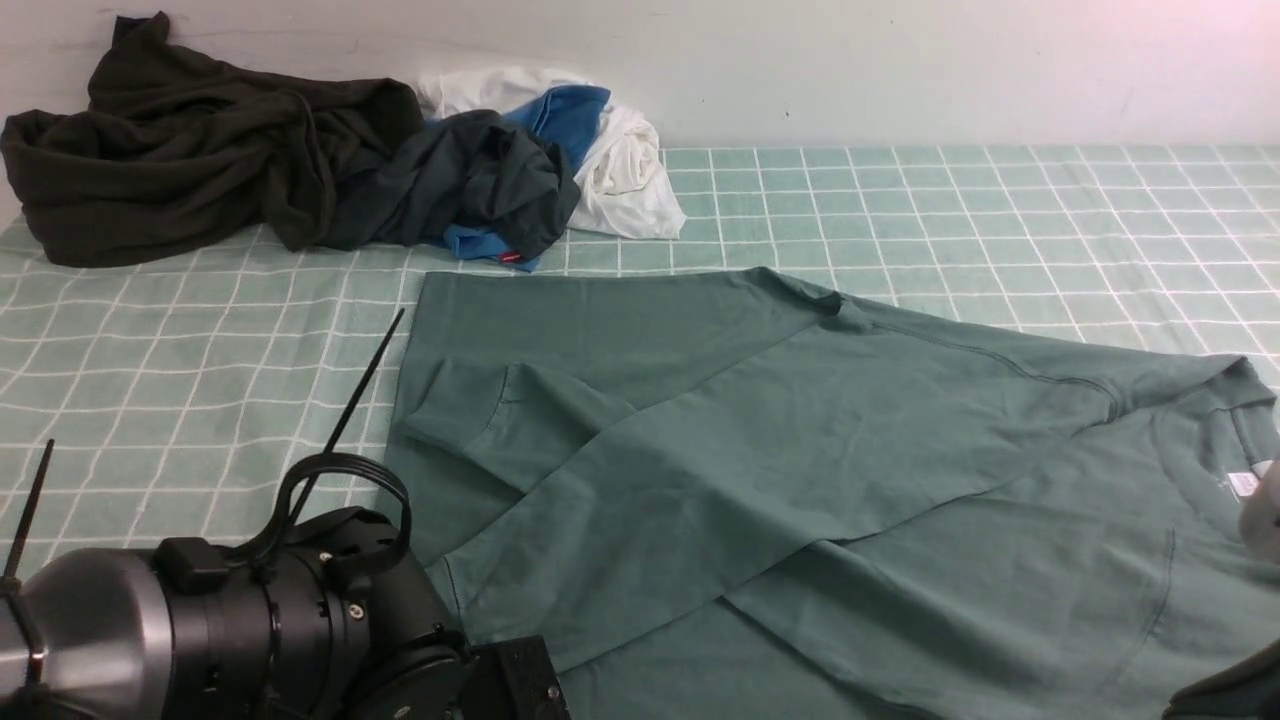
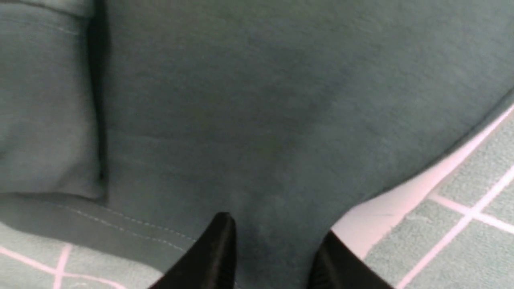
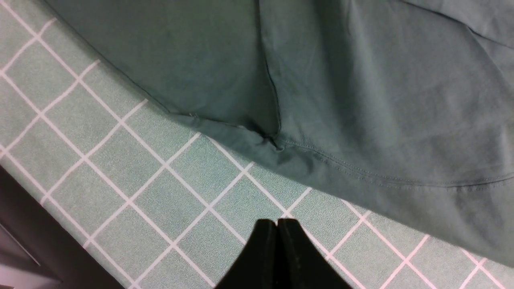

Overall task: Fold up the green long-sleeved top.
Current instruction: Use both arms simultaneously to clamp the lower edge of the clothing fabric

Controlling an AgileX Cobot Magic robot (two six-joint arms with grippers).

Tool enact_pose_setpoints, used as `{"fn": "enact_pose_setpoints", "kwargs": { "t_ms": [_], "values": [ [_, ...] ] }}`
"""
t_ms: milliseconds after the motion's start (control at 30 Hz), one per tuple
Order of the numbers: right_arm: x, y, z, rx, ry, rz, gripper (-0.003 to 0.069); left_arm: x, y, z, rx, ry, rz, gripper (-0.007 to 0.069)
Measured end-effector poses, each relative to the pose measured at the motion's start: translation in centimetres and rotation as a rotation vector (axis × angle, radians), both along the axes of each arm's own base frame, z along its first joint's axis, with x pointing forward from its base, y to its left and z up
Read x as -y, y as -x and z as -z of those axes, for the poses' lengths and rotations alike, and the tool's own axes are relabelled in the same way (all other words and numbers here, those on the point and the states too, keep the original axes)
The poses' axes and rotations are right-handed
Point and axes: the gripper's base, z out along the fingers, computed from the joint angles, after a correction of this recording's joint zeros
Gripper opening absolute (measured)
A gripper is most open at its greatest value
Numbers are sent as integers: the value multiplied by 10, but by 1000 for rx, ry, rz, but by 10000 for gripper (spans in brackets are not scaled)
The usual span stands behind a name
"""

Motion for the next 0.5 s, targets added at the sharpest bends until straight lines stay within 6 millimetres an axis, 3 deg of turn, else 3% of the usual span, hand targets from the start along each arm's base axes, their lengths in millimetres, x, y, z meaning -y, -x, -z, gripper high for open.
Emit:
{"fn": "enact_pose_setpoints", "kwargs": {
  "t_ms": [100, 333, 500],
  "values": [
    [0, 0, 0, 5, -2, -1, -14, 0, 0, 1, -2, -3, -1, 202],
    [-1, -1, -1, 10, -6, -2, -14, 4, 1, -5, -54, 1, -57, 111],
    [-1, -2, -1, 27, -16, -2, -14, 9, 1, -11, -87, 24, -96, 101]
  ]
}}
